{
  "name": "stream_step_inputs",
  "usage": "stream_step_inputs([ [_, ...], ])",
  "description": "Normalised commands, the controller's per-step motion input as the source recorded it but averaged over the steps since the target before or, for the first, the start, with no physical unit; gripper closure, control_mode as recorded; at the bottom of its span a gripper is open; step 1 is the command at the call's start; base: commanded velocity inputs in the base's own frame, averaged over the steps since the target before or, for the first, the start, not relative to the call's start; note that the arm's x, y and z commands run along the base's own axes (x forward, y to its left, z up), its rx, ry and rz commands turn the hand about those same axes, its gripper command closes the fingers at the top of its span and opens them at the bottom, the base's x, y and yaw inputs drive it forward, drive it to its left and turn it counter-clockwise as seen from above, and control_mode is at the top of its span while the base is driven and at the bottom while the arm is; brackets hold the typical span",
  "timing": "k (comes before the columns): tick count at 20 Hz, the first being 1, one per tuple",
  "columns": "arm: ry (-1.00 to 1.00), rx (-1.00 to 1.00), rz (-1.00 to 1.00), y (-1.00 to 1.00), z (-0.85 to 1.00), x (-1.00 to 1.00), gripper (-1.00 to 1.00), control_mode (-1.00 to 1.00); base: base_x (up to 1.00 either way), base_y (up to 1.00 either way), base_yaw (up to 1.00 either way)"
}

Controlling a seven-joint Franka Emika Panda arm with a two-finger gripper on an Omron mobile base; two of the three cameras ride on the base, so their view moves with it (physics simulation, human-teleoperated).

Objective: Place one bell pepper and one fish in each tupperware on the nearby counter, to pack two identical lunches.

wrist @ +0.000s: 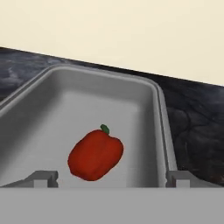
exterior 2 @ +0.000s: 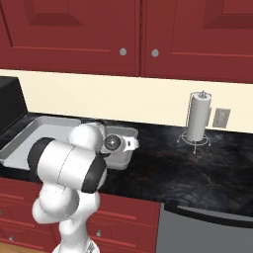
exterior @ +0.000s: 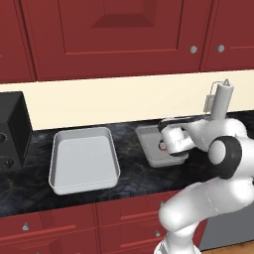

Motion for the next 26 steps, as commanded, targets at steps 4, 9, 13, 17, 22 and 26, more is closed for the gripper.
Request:
stream_step_inputs([
  [4, 0.04, 0.00, 0.04, -0.20, 1.00, -0.31, -1.00, -1.00, 0.00, 0.00, 0.00],
  [9, 0.26, -0.04, 0.02, -0.33, 1.00, -0.26, -1.00, -1.00, 0.00, 0.00, 0.00],
  [13, 0.29, -0.05, 0.01, -0.28, 1.00, -0.13, -1.00, -1.00, 0.00, 0.00, 0.00],
  [17, 0.37, -0.01, 0.06, -0.07, 1.00, -0.42, -1.00, -1.00, 0.00, 0.00, 0.00],
  [22, 0.09, 0.03, 0.17, 0.03, 0.49, -0.98, -1.00, -1.00, 0.00, 0.00, 0.00],
  [26, 0.00, 0.17, 0.17, 0.16, 0.27, -1.00, -1.00, -1.00, 0.00, 0.00, 0.00],
])
